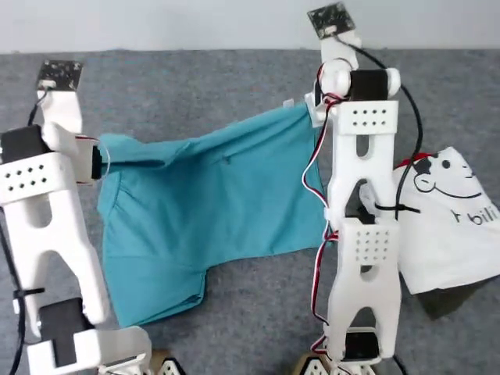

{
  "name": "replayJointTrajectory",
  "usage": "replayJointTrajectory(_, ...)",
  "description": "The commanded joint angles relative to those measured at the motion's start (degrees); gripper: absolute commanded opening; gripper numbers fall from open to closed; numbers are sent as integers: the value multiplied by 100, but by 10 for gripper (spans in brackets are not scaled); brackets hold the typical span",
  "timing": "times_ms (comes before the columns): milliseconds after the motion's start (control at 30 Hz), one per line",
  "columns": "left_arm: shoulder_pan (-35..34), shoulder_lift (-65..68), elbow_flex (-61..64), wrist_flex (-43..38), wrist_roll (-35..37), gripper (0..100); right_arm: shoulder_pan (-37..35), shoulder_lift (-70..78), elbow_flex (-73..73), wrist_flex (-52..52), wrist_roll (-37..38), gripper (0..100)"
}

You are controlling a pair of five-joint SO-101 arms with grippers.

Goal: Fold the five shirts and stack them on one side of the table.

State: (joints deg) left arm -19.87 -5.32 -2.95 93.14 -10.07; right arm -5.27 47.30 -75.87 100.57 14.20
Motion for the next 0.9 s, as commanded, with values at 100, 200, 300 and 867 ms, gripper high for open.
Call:
replayJointTrajectory(100, -26, -378, -224, 501, -62, 13, 4, -1112, 2365, 224, -79, 9)
replayJointTrajectory(200, -26, -492, -224, 738, -62, 13, -4, -1341, 3200, 224, -79, 9)
replayJointTrajectory(300, -35, -756, -92, 756, -35, 13, -22, -1499, 3736, 215, -88, 9)
replayJointTrajectory(867, -396, -2418, 2123, 738, -607, 13, -101, -3530, 6901, -242, -88, 9)
